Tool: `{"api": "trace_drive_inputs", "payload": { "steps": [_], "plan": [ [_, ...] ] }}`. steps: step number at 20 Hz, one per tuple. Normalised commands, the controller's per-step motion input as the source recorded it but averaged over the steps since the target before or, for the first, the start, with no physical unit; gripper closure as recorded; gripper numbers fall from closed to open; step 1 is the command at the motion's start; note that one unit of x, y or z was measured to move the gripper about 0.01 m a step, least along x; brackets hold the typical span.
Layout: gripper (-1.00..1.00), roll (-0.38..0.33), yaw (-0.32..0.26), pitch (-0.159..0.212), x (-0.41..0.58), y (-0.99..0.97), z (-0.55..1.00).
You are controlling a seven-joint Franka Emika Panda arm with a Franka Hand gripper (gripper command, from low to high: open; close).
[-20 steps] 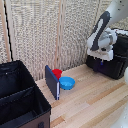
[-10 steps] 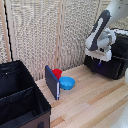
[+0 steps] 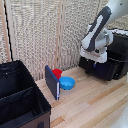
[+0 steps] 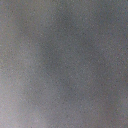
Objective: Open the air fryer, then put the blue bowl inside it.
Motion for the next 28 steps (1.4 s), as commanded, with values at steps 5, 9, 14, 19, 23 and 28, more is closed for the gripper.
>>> {"api": "trace_drive_inputs", "payload": {
  "steps": [5, 9, 14, 19, 23, 28],
  "plan": [
    [1.0, 0.0, 0.002, 0.0, -0.104, 0.44, -0.35],
    [1.0, 0.0, -0.007, -0.027, -0.029, 0.39, -0.46],
    [1.0, -0.038, -0.075, -0.089, 0.0, 0.35, -0.33],
    [1.0, -0.079, -0.014, -0.155, -0.174, 0.55, -0.12],
    [1.0, -0.002, 0.082, 0.0, -0.293, 0.62, 0.0],
    [1.0, -0.008, 0.119, 0.007, -0.102, 0.47, 0.09]
  ]
}}
